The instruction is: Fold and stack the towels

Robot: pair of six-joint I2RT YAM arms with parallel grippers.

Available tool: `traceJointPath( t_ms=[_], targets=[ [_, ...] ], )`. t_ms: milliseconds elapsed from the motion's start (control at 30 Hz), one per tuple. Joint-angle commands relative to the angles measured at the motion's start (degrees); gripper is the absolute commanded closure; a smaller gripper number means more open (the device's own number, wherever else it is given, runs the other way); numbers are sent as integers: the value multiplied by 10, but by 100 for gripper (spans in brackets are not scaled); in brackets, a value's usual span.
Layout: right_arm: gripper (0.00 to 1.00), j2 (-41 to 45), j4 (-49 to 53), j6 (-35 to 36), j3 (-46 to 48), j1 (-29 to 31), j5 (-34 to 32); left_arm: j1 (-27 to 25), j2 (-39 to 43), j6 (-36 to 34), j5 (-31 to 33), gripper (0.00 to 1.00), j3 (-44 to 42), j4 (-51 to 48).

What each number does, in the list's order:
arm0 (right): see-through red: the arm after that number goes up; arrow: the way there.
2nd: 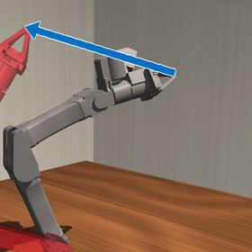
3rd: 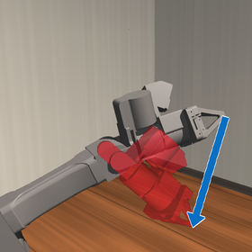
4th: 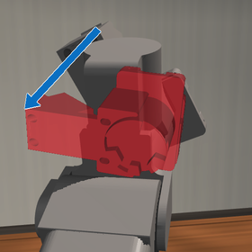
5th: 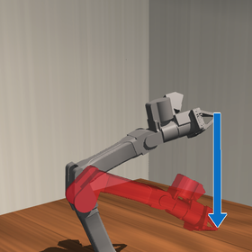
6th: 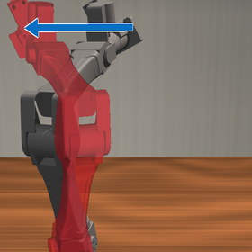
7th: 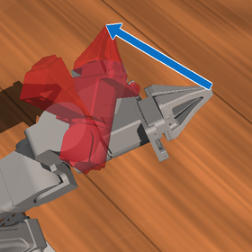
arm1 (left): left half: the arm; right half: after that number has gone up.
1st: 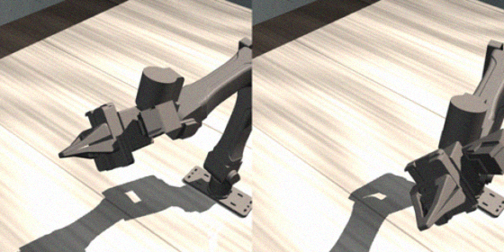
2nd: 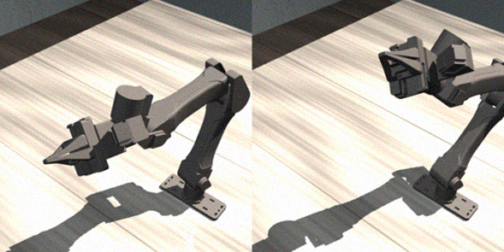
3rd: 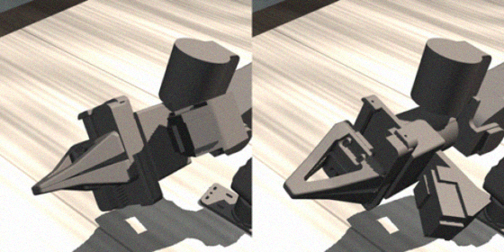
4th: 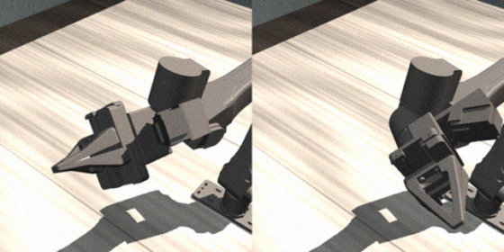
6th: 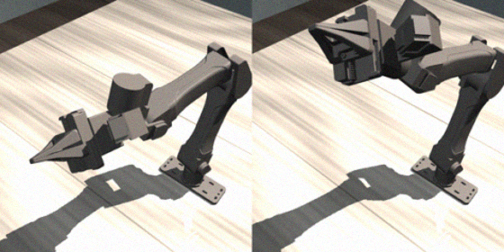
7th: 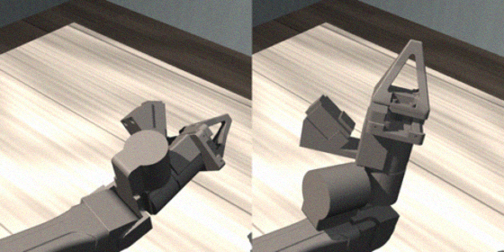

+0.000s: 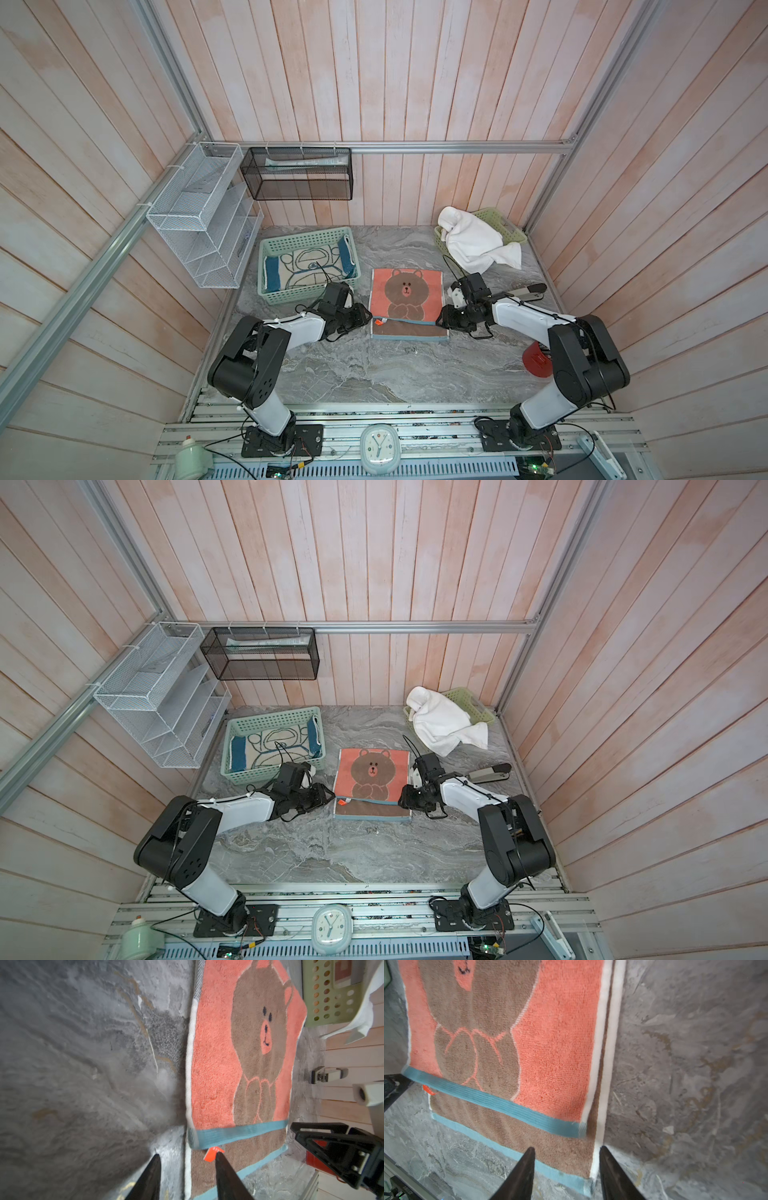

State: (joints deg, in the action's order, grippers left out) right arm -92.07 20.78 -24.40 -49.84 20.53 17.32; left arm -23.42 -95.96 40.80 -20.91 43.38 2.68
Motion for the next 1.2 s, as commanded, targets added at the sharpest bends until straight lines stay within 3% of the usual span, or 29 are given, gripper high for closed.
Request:
traceJointPath(
  t_ms=[0,167,667,800,933,1000,1167],
  targets=[
    [48,-9,-14,-13,-6,-1,4,0,-21,28,-25,55,21,47],
    [51,-27,-15,-7,-25,-1,2,1,-40,24,-28,55,36,47],
    [70,-61,-6,9,-56,-1,-4,4,-82,17,-43,56,57,54],
    [80,-57,4,16,-66,-1,-11,3,-82,13,-45,67,61,53],
    [95,-48,11,22,-71,-1,-15,3,-67,10,-46,92,60,51],
    [100,-42,16,24,-74,-1,-16,3,-57,6,-46,100,61,47],
    [100,-13,52,33,-99,-1,-28,3,-26,-9,-53,100,74,17]
  ],
)
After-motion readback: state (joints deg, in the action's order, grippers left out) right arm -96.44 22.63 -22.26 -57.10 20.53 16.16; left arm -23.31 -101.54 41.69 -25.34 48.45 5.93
